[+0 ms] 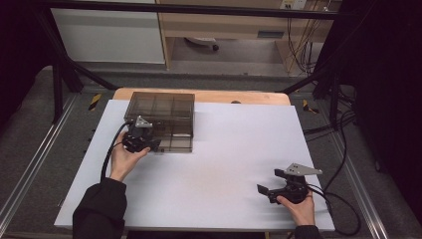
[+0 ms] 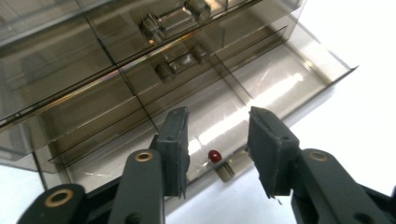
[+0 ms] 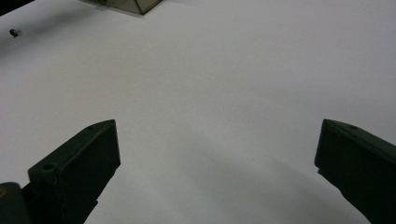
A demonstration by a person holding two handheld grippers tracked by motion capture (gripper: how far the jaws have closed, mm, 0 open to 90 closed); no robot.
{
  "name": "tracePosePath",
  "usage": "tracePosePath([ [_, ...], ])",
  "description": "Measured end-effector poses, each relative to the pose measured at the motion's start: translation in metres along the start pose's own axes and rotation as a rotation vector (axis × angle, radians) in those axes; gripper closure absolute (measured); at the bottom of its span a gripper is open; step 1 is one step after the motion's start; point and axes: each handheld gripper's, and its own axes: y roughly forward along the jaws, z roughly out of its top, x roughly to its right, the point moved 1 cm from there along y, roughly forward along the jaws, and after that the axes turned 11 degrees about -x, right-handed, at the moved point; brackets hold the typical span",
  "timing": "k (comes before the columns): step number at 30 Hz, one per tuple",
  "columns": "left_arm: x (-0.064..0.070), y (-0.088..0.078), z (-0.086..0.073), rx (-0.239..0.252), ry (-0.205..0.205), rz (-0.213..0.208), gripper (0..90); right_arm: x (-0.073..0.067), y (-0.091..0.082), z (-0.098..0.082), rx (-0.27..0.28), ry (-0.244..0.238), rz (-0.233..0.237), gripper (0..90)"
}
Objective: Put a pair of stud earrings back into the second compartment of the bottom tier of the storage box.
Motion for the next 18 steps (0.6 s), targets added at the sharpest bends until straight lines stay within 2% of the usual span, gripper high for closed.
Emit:
tracePosePath([
  [3,0.002,-0.008,-0.006,0.019,0.016,-0.005,50.6,0.0,0.0,0.0,-0.003,0.0,-0.001,0.7],
  [7,0.003,-0.018,-0.015,0.045,0.014,-0.022,44.2,0.0,0.0,0.0,-0.001,-0.002,0.001,0.7],
  [18,0.0,-0.044,-0.042,0.078,0.025,-0.035,22.5,0.0,0.0,0.0,0.001,0.001,0.001,0.7],
])
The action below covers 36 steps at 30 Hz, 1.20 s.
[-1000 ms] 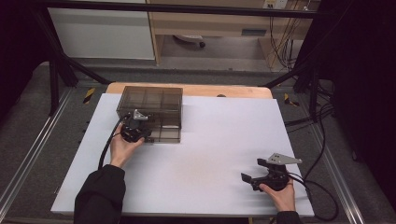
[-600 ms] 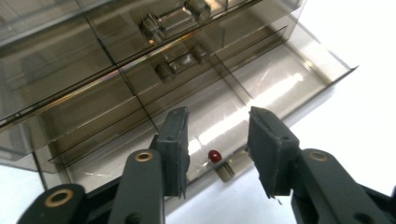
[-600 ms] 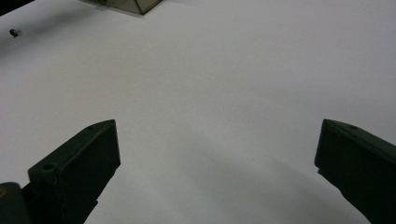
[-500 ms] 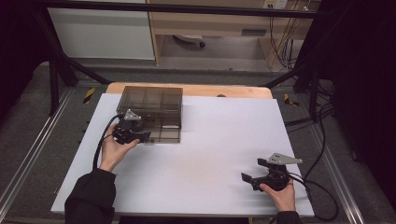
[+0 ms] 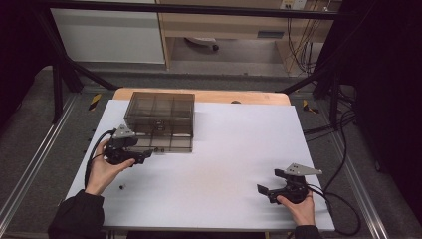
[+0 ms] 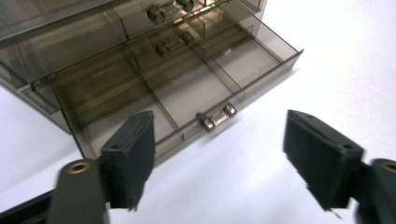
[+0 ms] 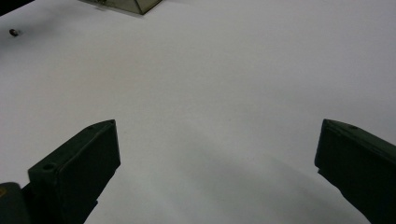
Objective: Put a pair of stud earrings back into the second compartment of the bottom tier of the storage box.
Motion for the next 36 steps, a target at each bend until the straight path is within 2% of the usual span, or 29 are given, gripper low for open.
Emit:
tracePosePath([
  [5,0.002,-0.006,-0.015,-0.006,0.011,-0.005,15.2,0.0,0.0,0.0,0.0,0.002,-0.001,0.7],
  [13,0.005,-0.011,-0.041,0.005,0.032,-0.017,11.1,0.0,0.0,0.0,-0.002,-0.004,-0.001,0.7],
  [19,0.006,-0.014,-0.059,0.012,0.017,-0.014,10.6,0.0,0.0,0.0,-0.001,-0.001,-0.001,0.7],
  [27,0.006,-0.018,-0.081,0.014,0.0,-0.004,17.5,0.0,0.001,0.0,-0.011,-0.004,-0.003,0.7],
  [36,0.004,-0.019,-0.105,-0.012,-0.028,-0.023,32.4,0.0,0.001,0.0,-0.007,-0.003,0.0,0.7],
])
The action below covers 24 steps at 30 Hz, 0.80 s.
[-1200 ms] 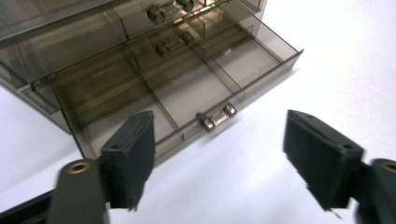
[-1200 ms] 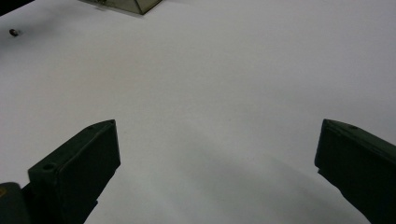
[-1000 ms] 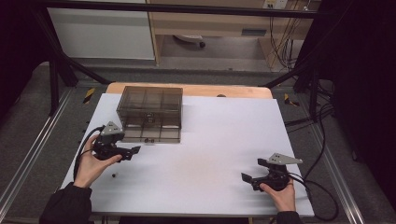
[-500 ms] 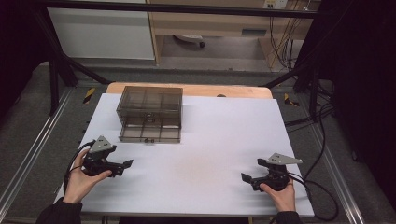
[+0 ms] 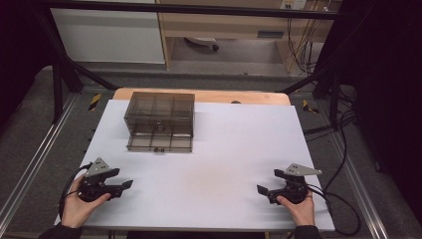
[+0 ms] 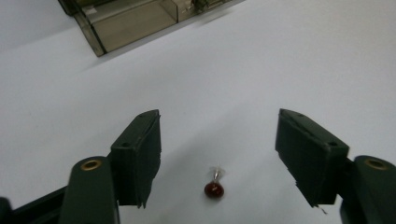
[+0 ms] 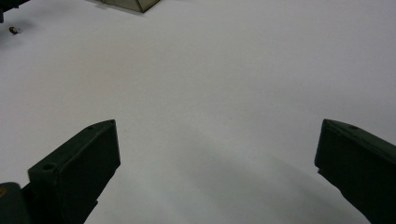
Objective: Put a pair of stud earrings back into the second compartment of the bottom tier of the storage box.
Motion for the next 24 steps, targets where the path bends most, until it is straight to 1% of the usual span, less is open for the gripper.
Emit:
tracePosePath([
  [2,0.0,0.0,-0.004,0.002,-0.008,-0.004,37.6,0.0,0.0,0.0,-0.002,0.001,-0.001,0.7],
  [9,-0.003,0.002,-0.011,-0.038,-0.018,-0.004,51.7,0.0,0.0,0.0,-0.001,0.002,0.0,0.7],
  [14,-0.001,0.004,-0.013,-0.057,-0.006,-0.003,61.2,-0.001,0.0,0.0,-0.001,0.002,0.0,0.7],
  [21,-0.002,0.006,-0.015,-0.082,0.005,0.003,71.3,-0.001,0.0,0.0,-0.001,0.0,0.0,0.7],
  [24,-0.001,0.006,-0.015,-0.087,0.008,0.01,73.7,-0.001,0.0,0.0,-0.002,0.0,-0.001,0.7],
])
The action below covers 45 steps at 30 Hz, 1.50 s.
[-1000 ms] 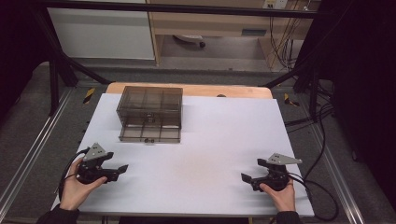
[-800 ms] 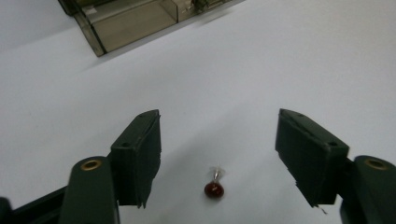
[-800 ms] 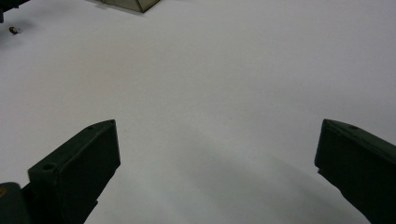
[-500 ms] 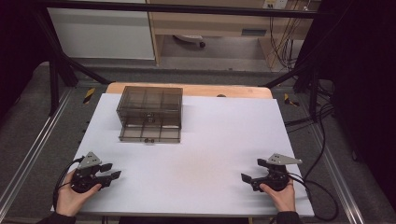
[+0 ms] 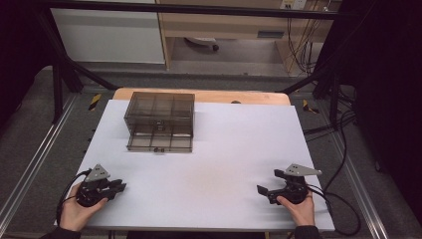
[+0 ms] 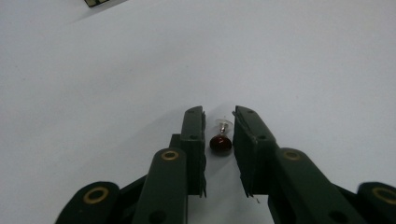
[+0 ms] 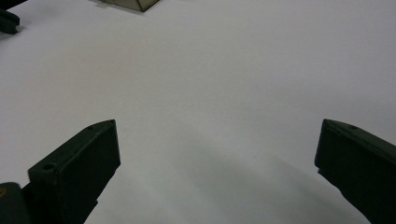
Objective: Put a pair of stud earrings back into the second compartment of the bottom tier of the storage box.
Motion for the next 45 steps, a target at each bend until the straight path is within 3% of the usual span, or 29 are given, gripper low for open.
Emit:
tracePosePath([
  [6,0.0,0.0,0.0,-0.003,0.011,0.012,78.7,0.0,0.0,0.0,0.0,-0.003,-0.001,0.7],
  [13,-0.002,0.0,-0.001,0.005,-0.002,-0.006,79.6,0.0,0.0,0.0,0.0,-0.003,-0.001,0.7],
  [27,-0.002,-0.005,0.002,0.021,-0.008,-0.003,79.8,0.0,0.001,0.0,-0.003,-0.001,-0.001,0.7],
  [45,0.004,-0.006,0.021,0.034,0.007,-0.013,79.9,0.0,0.0,0.0,-0.006,0.0,-0.001,0.7],
])
